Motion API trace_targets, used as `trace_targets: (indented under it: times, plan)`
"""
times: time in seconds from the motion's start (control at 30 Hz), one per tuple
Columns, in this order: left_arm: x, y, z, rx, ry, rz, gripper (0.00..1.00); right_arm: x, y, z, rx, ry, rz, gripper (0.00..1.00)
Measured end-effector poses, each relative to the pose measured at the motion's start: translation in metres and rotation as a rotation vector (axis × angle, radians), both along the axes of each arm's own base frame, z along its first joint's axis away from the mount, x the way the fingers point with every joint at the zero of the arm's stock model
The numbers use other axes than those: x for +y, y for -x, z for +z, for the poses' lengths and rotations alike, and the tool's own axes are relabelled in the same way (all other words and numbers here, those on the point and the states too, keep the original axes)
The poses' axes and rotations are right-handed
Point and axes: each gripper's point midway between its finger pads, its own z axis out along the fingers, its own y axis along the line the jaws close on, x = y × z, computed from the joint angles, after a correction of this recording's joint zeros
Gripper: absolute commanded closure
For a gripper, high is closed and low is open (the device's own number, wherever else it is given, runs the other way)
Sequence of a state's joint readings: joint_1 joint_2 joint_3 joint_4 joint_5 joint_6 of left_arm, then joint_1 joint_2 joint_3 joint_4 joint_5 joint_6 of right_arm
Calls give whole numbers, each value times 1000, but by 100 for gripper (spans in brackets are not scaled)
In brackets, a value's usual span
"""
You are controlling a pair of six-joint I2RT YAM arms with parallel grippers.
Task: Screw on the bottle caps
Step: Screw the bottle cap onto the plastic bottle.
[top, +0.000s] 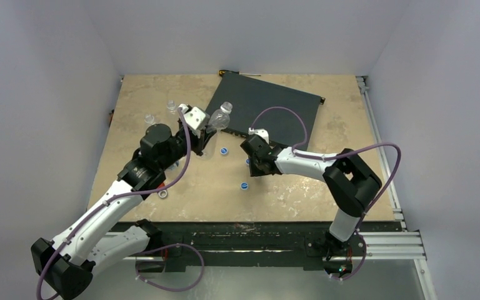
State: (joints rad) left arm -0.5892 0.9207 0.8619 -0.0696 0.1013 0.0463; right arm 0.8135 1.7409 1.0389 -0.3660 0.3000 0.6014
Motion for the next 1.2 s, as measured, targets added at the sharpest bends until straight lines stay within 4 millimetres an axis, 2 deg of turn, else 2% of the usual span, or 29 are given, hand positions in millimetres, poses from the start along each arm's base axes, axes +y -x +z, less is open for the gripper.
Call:
trace_targets:
  times: [0.17,0.33,0.6,0.77,0.97,1.1,1.2]
  plan:
    - [0,3,3,-5,5,-8,100,0,0,1,-1,1,-2,88]
    - [-1,8,2,3,2,-29,100,-3,3,17,-12,-10,1,92]
    - [2,21,4,-7,-17,-67,100,-6,4,88,-112,-105,1,94]
    - [3,30,10,-17,-6,-90,100,-17,8,118,-158,-121,-14,95]
    - [0,35,11,-17,-1,-122,100,-28,16,139,-181,-132,-20,95]
    - [-5,37,3,-6,-14,-156,100,-29,20,169,-210,-186,-10,93]
    - [-11,39,-13,9,-43,-201,100,-22,28,204,-241,-286,28,94]
